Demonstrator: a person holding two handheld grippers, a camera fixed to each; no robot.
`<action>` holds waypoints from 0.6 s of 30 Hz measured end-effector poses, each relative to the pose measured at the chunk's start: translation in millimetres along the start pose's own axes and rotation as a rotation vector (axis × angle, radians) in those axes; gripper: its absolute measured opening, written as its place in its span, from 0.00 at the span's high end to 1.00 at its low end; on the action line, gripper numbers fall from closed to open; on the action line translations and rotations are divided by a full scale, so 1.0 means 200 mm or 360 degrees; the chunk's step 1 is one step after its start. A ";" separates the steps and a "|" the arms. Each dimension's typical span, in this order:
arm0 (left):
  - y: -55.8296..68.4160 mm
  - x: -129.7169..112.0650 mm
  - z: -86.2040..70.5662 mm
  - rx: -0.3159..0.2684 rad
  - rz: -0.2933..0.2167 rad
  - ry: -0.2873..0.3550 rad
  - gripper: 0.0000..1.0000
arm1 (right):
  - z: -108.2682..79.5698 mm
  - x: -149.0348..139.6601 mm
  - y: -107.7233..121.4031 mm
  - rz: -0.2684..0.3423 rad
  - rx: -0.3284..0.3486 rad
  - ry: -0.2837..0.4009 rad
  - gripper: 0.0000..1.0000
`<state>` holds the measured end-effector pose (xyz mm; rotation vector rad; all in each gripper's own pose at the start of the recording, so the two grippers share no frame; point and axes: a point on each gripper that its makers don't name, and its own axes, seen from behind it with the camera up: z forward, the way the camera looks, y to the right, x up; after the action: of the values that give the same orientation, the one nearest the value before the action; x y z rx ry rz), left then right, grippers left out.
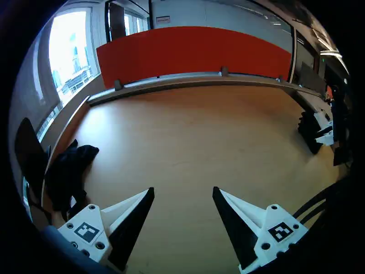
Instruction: Fold towel
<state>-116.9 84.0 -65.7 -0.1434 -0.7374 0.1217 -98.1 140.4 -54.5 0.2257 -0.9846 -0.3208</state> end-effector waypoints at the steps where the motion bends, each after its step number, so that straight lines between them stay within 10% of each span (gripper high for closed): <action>1: 0.00 0.00 0.00 0.0001 -0.0001 -0.0001 0.05 | 0.00 0.00 0.00 0.0005 -0.0002 0.0004 0.39; 18: -0.01 -0.03 0.00 0.0001 -0.0005 -0.0011 0.05 | 0.01 -0.01 0.02 0.0009 -0.0015 -0.0015 0.48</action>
<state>-119.8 80.4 -69.3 -0.1412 -0.7443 0.1195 -100.4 143.8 -53.5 0.2126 -0.9925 -0.3214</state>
